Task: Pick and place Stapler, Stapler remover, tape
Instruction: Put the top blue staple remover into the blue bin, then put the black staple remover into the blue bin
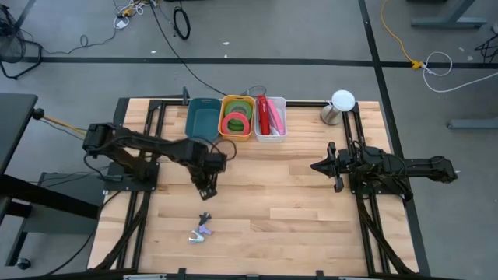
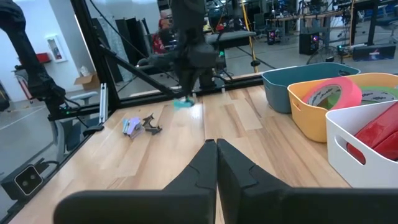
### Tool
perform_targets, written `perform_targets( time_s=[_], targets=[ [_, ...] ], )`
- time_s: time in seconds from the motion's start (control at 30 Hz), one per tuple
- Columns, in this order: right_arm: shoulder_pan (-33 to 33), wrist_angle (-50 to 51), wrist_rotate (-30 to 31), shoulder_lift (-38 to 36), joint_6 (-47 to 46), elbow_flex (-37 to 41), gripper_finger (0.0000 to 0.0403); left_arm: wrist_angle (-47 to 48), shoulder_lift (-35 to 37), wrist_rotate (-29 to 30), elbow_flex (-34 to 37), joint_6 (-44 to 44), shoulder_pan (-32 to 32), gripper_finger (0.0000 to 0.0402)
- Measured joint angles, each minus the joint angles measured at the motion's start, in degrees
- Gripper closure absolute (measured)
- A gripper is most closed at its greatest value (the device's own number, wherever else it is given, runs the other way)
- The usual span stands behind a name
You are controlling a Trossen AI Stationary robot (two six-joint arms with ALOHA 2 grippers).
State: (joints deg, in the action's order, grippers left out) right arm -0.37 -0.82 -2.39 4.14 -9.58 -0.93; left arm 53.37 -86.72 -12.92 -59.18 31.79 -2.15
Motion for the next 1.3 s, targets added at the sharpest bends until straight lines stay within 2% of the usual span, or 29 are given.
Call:
perform_targets(
  time_s=[0.2, 0.43, 0.87, 1.07, 1.3],
  targets=[
    [0.0, 0.0, 0.0, 0.0, 0.0, 0.0, 0.0396, 4.0, 2.4, 5.0, -3.6, -4.2, 6.5, 0.0396],
    [0.0, 0.0, 0.0, 0.0, 0.0, 0.0, 0.0396, 6.5, 2.5, 10.7, -6.5, -9.9, 17.2, 0.0395],
    [0.0, 0.0, 0.0, 0.0, 0.0, 0.0, 0.0396, 6.1, 2.5, 15.7, -9.2, -10.2, 38.1, 0.0395],
    [0.0, 0.0, 0.0, 0.0, 0.0, 0.0, 0.0396, 3.7, 2.4, 15.9, -9.2, -11.7, 41.9, 0.0386],
    [0.0, 0.0, 0.0, 0.0, 0.0, 0.0, 0.0396, 3.1, 2.4, 18.6, -9.2, -11.6, 42.2, 0.0319]
  ],
)
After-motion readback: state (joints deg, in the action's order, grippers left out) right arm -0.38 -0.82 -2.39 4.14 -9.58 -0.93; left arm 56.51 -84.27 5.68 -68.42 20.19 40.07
